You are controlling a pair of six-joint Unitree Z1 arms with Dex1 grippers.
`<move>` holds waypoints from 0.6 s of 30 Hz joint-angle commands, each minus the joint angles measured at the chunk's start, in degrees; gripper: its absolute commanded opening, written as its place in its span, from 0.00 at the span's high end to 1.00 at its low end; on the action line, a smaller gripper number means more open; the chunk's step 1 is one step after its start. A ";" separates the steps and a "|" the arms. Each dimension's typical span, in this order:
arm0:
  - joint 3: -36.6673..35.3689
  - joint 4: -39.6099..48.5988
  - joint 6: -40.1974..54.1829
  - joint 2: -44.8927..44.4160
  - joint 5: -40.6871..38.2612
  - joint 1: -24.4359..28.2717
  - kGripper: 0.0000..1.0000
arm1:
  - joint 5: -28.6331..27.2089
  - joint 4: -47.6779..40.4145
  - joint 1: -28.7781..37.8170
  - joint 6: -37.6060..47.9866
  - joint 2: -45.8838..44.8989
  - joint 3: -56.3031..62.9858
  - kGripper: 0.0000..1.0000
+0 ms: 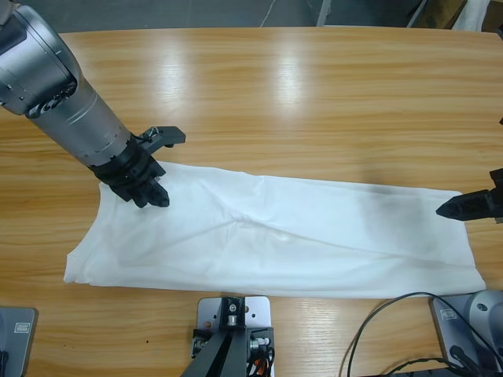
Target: Fold clothes
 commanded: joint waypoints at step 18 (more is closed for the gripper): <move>5.52 -2.96 5.93 7.04 -9.93 3.74 0.51 | -0.64 -0.56 0.62 0.42 0.87 1.88 0.14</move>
